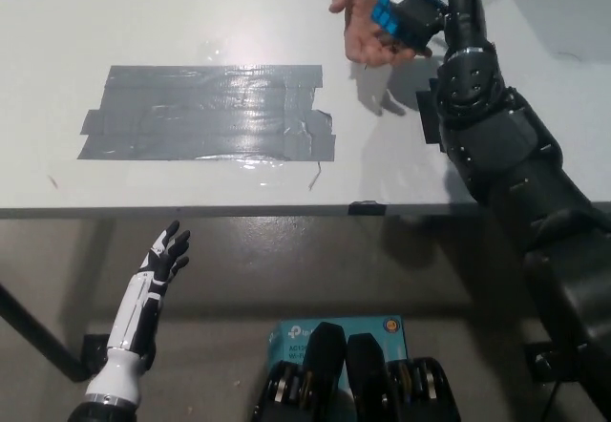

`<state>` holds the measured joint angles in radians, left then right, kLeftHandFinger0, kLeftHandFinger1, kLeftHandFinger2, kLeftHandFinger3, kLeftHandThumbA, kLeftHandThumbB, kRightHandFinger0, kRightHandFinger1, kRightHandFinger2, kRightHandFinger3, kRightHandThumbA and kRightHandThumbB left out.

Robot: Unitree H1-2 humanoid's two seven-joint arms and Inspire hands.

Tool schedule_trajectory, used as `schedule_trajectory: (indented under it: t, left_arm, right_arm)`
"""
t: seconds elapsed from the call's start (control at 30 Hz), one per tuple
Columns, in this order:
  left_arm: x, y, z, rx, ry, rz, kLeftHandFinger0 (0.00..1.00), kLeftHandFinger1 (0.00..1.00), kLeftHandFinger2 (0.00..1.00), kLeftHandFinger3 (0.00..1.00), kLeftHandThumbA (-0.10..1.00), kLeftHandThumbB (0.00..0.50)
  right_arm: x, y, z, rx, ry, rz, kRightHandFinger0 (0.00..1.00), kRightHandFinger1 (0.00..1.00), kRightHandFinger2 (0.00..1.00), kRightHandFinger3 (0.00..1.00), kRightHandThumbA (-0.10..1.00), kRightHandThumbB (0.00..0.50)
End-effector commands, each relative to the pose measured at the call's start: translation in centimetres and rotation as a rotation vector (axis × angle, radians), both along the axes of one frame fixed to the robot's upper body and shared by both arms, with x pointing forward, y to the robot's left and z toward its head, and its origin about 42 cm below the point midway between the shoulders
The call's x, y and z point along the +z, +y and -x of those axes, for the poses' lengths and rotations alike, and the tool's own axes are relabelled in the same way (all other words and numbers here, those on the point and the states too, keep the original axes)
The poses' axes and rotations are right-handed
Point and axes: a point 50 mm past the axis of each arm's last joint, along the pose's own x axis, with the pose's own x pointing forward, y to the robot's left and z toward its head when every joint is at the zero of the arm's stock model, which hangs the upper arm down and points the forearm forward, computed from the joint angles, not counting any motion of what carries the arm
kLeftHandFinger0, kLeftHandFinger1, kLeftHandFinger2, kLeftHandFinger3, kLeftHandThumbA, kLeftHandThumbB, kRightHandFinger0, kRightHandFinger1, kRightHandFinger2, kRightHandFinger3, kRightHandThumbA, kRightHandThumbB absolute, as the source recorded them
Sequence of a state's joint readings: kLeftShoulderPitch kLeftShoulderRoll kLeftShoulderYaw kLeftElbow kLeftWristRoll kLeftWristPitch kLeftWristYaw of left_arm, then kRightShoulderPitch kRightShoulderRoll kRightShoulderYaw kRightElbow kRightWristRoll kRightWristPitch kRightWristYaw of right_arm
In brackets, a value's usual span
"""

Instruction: A rubick's cube is kept in the black marked spot on the table and the robot uses its right arm to pick it up and hands it to a person

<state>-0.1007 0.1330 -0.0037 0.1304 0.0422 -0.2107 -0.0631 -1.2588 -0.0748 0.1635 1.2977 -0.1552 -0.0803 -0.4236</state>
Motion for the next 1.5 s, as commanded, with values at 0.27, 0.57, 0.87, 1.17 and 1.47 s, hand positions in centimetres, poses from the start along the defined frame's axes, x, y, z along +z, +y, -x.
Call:
schedule_trajectory:
  t: [0.27,0.57,0.87,1.17,1.47]
  left_arm:
    - [1.9,-0.1,-0.8,-0.028,-0.061,-0.007,1.0,1.0,1.0,1.0,0.97,0.168]
    - [2.1,-0.1,-0.8,-0.028,-0.073,-0.02,1.0,1.0,1.0,1.0,0.98,0.154]
    - [2.2,-0.1,-0.9,-0.031,-0.076,-0.019,1.0,1.0,1.0,1.0,0.98,0.158]
    - [2.2,-0.3,-1.0,-0.036,-0.075,-0.024,1.0,1.0,1.0,1.0,0.98,0.167]
    - [2.2,0.0,-1.3,-0.032,-0.072,-0.026,1.0,1.0,1.0,1.0,0.98,0.182]
  right_arm:
    - [5.3,1.0,-1.0,0.133,-0.106,0.106,0.91,1.0,1.0,1.0,0.55,0.431]
    - [4.7,1.3,-1.0,0.203,-0.031,0.147,1.0,1.0,1.0,1.0,0.89,0.5]
    - [5.1,0.9,-1.0,0.188,-0.08,0.121,1.0,1.0,1.0,1.0,0.92,0.5]
    - [8.6,-1.5,-0.7,0.128,-0.266,0.066,1.0,1.0,1.0,1.0,0.89,0.435]
    - [13.8,-6.8,8.4,0.242,-0.639,0.012,1.0,1.0,1.0,1.0,0.9,0.43]
